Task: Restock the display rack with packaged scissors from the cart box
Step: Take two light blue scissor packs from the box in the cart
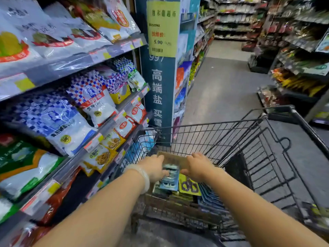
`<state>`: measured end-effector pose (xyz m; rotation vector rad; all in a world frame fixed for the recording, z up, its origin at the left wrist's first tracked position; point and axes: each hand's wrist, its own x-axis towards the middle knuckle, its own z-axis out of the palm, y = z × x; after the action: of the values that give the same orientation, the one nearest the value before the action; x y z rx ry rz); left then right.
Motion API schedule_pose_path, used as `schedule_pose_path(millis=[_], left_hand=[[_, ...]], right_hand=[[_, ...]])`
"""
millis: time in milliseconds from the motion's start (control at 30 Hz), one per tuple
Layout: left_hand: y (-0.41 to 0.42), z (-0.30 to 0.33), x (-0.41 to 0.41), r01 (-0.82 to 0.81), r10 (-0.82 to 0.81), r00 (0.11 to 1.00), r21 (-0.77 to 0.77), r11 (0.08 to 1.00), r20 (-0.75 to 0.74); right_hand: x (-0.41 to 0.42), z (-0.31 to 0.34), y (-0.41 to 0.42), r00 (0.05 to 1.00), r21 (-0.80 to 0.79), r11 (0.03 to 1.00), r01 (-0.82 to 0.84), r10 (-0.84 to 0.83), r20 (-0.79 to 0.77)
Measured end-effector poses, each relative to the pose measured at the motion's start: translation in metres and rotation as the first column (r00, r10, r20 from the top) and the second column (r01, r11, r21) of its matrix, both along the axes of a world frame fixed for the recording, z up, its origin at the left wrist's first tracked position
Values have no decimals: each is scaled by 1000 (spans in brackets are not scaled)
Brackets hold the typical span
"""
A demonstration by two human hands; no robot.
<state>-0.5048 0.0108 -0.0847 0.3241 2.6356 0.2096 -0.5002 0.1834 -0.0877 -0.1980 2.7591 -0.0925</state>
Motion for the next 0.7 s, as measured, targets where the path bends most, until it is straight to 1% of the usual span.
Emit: schedule_pose_path(millis=[100, 200, 300, 433, 600, 700], left_hand=[[6, -19, -50, -45, 45, 998, -2, 999, 41], [8, -43, -85, -67, 66, 992, 9, 998, 105], [7, -69, -114, -102, 93, 978, 35, 994, 185], [9, -102, -148, -130, 118, 950, 21, 991, 289], [16, -152, -183, -164, 143, 906, 19, 986, 398], [19, -179, -200, -210, 171, 893, 49, 976, 416]], right_hand=[[-59, -11, 16, 1000, -9, 1000, -9, 10, 25], [-102, -30, 28, 997, -21, 1000, 0, 2, 80], [-131, -59, 33, 987, -13, 1000, 7, -5, 164], [-158, -104, 32, 959, -33, 998, 45, -34, 283], [-179, -161, 22, 906, -71, 988, 137, -97, 412], [-192, -191, 14, 867, -84, 967, 242, -176, 465]])
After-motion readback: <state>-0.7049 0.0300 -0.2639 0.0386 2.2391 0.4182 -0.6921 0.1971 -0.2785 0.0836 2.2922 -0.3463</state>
